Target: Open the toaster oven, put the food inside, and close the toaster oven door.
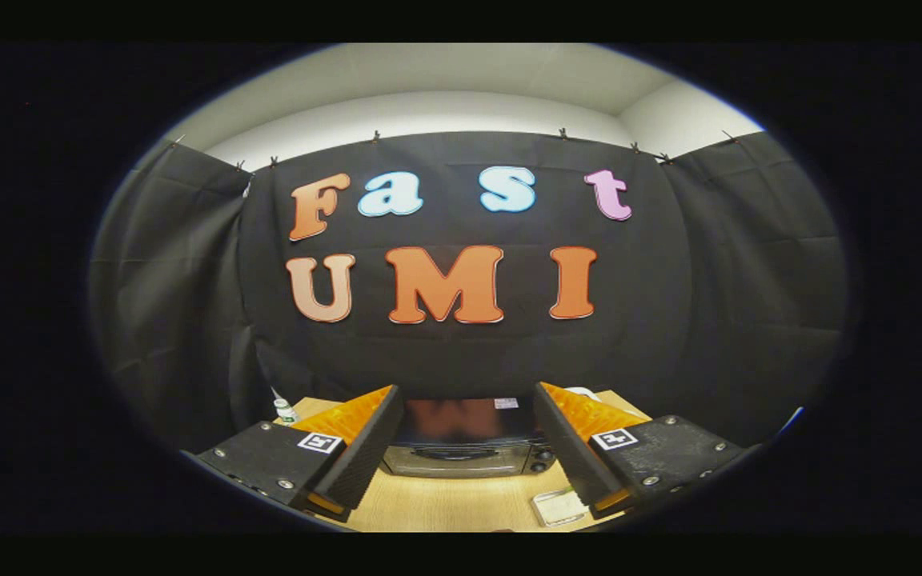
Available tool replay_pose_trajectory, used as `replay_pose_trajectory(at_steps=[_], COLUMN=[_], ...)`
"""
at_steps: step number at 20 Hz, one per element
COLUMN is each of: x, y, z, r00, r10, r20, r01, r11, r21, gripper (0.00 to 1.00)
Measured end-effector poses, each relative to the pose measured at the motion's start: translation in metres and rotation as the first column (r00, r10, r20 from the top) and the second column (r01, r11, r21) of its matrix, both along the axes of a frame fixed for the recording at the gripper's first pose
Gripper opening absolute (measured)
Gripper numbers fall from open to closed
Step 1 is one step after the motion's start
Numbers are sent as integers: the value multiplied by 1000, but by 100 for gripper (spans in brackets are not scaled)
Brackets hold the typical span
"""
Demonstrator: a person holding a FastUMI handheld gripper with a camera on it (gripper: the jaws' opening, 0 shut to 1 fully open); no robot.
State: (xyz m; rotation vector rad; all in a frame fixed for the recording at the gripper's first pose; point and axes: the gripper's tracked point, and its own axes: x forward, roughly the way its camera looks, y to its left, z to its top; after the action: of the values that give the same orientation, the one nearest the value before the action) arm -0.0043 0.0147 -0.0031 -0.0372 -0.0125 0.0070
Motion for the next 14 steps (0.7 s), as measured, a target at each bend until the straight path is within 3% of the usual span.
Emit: replay_pose_trajectory(at_steps=[9, 14], x=[34, 75], y=[22, 24], z=[-19, -51], r00=[1000, 999], r10=[13, 10], r20=[6, -40], r01=[-13, -13], r11=[999, 998], r21=[-45, -58], gripper=[97, 97])
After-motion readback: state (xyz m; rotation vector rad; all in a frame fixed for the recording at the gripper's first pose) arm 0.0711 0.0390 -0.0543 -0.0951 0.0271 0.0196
